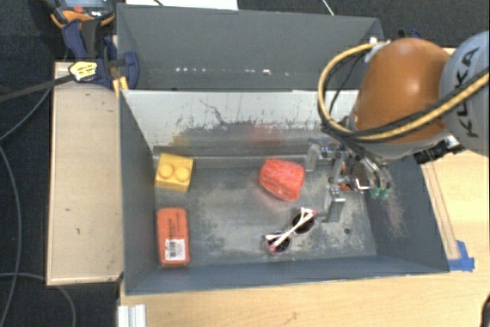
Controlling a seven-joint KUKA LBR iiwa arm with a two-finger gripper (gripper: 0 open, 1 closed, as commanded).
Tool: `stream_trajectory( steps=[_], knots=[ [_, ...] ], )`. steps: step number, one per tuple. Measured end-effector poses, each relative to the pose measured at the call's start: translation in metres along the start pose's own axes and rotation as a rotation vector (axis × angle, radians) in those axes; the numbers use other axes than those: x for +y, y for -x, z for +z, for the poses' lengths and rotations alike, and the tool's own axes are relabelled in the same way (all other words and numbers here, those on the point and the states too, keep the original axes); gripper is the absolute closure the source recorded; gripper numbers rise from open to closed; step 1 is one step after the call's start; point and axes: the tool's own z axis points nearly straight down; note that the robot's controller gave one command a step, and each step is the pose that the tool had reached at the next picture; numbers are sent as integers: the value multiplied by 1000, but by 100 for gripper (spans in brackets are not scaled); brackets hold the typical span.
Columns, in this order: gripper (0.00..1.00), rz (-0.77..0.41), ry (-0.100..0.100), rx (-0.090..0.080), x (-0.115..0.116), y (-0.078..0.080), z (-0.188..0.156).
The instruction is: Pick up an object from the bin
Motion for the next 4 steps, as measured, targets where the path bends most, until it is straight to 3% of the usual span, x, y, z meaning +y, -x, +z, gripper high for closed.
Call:
stream_trajectory(
  steps=[1,2,3,4],
  knots=[
    [0,0,0,-9,0,2,-5],
    [0,-2,1,-8,63,-14,73],
    [0,35,1,-5,75,-4,88],
    [0,-94,1,-9,-14,6,34]
  ],
)
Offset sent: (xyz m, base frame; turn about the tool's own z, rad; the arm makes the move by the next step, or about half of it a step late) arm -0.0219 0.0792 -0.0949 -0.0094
